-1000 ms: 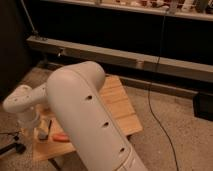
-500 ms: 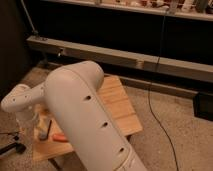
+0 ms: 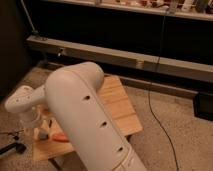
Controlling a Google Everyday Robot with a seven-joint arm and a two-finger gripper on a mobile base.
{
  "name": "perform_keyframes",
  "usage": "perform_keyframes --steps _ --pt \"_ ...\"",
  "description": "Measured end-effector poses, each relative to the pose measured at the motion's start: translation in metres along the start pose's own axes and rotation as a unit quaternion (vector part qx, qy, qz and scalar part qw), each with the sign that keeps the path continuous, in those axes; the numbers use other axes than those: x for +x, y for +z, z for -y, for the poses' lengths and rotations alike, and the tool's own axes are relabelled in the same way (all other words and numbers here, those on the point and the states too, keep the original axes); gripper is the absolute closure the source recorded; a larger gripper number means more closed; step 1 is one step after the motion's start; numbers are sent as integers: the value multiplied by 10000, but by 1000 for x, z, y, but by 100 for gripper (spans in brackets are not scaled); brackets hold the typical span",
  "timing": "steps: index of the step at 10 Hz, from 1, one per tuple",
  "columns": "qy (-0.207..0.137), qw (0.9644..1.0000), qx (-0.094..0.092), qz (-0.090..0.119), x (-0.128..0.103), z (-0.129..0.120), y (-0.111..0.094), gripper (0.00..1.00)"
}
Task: Place the eraser in the ceramic cup
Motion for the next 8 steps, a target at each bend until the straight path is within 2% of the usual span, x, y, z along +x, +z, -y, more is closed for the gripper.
perform_keyframes --steps 3,8 --pt "-26 10000 -92 -22 -1 0 6 35" --pt "-111 9999 -37 -110 -5 -2 19 35"
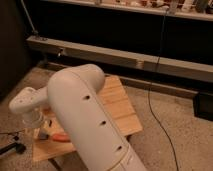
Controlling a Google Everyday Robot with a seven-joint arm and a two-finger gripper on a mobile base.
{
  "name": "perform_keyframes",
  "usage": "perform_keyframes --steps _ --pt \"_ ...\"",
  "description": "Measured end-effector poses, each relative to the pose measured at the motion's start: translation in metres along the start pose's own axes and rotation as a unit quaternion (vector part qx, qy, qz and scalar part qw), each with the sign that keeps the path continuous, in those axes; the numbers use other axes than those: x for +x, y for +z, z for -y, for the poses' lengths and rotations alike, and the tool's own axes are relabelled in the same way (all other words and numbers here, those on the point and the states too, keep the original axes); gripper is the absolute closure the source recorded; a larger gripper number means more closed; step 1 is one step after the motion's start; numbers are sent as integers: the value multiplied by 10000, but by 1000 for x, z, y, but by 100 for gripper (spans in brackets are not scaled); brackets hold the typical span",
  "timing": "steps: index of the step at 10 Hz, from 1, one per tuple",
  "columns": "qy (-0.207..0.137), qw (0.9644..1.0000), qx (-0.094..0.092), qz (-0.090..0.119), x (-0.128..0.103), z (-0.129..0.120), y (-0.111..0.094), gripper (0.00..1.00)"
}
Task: Place the eraser in the ceramic cup
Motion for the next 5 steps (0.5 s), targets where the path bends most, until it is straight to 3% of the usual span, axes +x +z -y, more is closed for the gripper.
perform_keyframes --steps 5 --pt "114 9997 164 -121 -6 6 13 35"
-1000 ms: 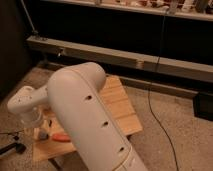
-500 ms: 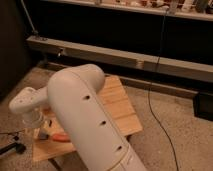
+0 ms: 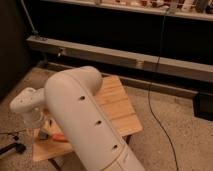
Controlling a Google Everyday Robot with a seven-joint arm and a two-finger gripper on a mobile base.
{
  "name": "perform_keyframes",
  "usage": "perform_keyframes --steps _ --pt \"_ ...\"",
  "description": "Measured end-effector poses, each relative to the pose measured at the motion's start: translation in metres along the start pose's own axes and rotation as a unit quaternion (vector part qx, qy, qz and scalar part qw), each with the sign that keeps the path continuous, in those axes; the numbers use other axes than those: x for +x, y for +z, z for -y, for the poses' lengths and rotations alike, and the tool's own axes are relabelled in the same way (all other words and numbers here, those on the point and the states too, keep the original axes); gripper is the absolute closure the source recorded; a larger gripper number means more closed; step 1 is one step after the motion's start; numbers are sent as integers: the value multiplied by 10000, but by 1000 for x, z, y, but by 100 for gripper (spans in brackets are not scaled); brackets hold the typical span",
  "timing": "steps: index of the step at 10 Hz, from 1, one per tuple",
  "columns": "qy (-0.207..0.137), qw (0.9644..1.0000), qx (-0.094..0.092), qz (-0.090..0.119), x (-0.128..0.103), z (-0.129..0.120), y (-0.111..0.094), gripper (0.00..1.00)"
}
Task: Place the eraser in the ceramic cup
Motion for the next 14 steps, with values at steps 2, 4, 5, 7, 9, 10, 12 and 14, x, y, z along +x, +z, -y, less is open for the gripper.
perform_keyframes --steps 2,4,5,7,9,10,12,14 --pt "42 10000 32 -41 -2 1 4 38" --pt "53 9999 54 -76 -3 0 6 57" --pt "48 9999 63 -87 -3 -1 7 66" --pt "12 9999 89 -74 -5 -3 6 72" --pt "-36 9999 94 -57 -6 -8 1 72" --pt "-81 9999 88 -89 -4 -11 -8 72" --pt "-181 9996 1 -235 6 -18 -34 72" --pt "-388 9988 -137 -281 16 -26 -75 72"
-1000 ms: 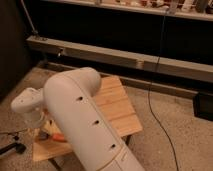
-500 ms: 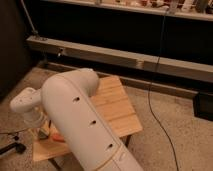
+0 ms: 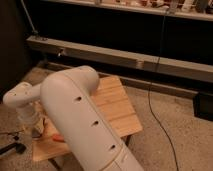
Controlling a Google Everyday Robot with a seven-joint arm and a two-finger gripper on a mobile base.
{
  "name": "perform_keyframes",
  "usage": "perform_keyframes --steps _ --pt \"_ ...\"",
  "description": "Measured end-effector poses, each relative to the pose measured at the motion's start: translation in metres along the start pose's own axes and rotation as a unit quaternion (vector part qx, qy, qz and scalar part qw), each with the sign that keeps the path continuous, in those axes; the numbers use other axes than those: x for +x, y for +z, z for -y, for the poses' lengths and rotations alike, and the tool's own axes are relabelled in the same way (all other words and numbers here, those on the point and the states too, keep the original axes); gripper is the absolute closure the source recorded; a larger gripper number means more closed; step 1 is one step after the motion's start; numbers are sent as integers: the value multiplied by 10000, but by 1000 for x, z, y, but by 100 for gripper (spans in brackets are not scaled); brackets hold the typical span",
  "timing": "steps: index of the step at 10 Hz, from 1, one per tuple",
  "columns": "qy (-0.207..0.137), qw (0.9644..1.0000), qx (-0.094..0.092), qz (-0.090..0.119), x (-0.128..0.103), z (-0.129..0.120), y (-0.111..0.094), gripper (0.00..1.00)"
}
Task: Place the eraser in the ceramic cup
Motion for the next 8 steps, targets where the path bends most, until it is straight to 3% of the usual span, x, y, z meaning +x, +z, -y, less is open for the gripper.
perform_keyframes --steps 3,6,8 --pt "-250 9997 -69 21 8 -7 -50 72" --pt "-366 9993 -8 106 4 -6 -90 73" --pt "-385 9991 46 170 -4 -5 -111 86"
